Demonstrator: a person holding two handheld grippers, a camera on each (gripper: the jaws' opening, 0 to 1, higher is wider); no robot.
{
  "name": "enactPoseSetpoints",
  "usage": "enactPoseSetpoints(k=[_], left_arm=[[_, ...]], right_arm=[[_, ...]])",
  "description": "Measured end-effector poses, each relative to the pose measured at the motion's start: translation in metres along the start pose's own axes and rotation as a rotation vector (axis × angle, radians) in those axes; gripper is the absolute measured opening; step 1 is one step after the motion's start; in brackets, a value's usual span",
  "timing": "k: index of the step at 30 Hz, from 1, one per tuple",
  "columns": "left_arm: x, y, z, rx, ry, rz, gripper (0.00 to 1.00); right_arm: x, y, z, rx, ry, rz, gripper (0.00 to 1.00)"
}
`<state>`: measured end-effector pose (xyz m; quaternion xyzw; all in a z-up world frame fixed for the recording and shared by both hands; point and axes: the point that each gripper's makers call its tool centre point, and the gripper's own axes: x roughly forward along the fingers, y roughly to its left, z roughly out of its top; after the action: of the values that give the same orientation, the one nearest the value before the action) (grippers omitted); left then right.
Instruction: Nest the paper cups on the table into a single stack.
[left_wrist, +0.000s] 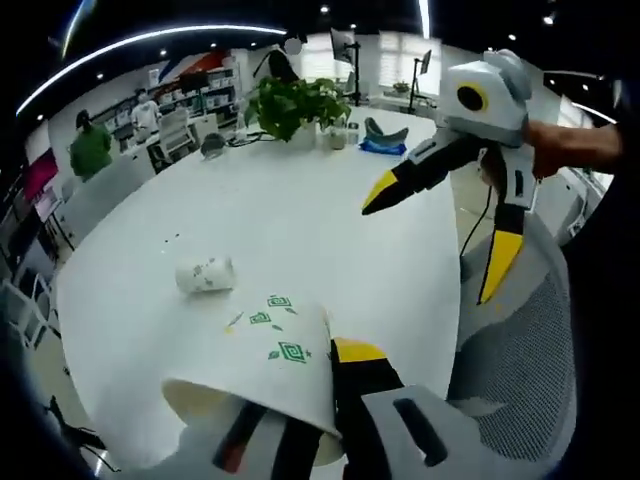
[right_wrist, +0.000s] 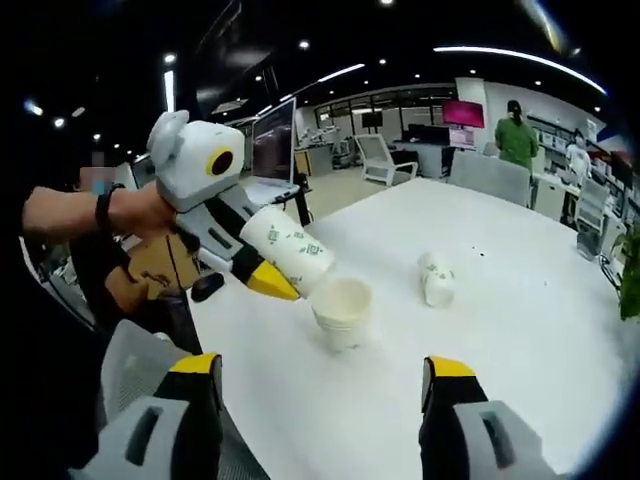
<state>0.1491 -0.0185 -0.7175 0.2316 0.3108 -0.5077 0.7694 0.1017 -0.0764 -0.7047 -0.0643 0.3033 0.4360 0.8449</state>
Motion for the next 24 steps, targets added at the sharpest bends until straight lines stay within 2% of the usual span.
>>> enactPoseSetpoints(k=[10, 17, 24], left_arm=[[0.013, 0.005, 0.004, -0.005, 0.053, 0.016, 0.00], [0.019, 0.009, 0.002, -0.006, 0.097, 0.025, 0.00], [0.022, 0.015, -0.001, -0.018, 0.133, 0.037, 0.00]], right_arm=[[-0.001, -0.003, -0.002, 0.003, -0.004, -0.019, 0.83], [-0.005, -0.007, -0.003, 0.003, -0.021, -0.043, 0.83], [-0.005, -0.004, -0.007, -0.009, -0.010, -0.037, 0.83]])
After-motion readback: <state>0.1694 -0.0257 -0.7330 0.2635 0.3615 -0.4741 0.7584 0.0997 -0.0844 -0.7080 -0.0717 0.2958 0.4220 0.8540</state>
